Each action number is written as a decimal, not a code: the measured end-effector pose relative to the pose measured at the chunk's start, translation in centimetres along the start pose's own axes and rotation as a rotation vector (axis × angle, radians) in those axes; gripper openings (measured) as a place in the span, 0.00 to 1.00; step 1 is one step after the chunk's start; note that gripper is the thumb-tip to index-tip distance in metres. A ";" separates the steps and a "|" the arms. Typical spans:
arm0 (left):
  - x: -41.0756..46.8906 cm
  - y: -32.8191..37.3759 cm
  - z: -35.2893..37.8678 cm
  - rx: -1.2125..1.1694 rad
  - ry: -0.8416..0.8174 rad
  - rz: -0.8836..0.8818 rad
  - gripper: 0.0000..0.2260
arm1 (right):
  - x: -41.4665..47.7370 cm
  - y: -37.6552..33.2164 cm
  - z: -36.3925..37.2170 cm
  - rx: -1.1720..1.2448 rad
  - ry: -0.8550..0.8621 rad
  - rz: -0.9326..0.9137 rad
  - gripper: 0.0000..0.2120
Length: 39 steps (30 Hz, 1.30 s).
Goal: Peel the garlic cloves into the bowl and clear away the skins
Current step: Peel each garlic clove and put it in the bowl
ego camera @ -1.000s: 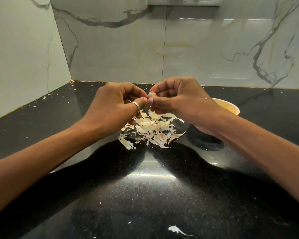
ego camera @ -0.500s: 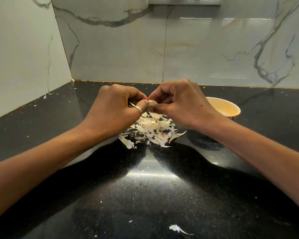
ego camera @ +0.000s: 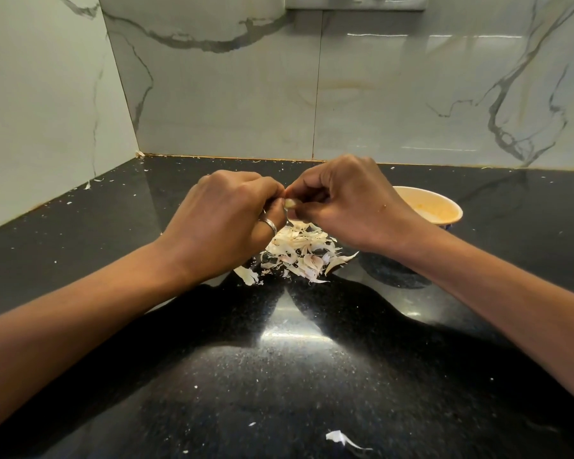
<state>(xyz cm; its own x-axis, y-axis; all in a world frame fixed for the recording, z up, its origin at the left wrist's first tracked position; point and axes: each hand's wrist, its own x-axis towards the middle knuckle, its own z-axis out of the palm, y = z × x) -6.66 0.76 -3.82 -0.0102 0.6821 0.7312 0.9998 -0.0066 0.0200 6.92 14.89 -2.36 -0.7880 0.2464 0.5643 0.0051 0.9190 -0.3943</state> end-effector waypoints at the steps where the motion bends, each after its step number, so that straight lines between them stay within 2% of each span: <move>1: 0.0 0.0 0.0 -0.006 0.006 -0.008 0.14 | 0.0 0.0 0.1 0.002 0.001 -0.001 0.04; 5: 0.1 0.0 0.1 -0.078 0.040 -0.067 0.17 | 0.0 0.1 0.3 0.027 0.001 0.010 0.04; 9: 0.2 0.4 0.0 -0.087 0.062 -0.144 0.13 | 0.0 0.2 0.5 0.043 -0.007 0.024 0.05; 13: 0.3 0.8 -0.2 -0.181 0.016 -0.325 0.11 | -0.1 0.1 0.6 0.035 -0.022 0.023 0.06; 16: 0.5 0.9 -0.4 -0.326 -0.035 -0.457 0.04 | -0.1 0.0 0.5 0.043 -0.037 0.046 0.07; 22: 0.9 0.6 -0.8 -0.659 -0.163 -0.708 0.06 | 0.0 0.2 0.4 0.204 -0.121 0.139 0.09; 32: 1.2 0.6 -0.8 -0.891 -0.171 -0.860 0.07 | 0.1 0.4 0.7 0.161 -0.146 0.113 0.07; 39: 1.3 0.7 -0.8 -0.922 -0.162 -0.879 0.07 | 0.0 0.1 0.7 0.226 -0.189 0.152 0.07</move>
<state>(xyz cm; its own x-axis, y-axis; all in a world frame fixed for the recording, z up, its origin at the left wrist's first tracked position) -5.95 0.99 -2.32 -0.5894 0.7952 0.1424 0.2748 0.0317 0.9610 6.50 14.76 -2.96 -0.8892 0.2943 0.3502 0.0111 0.7793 -0.6266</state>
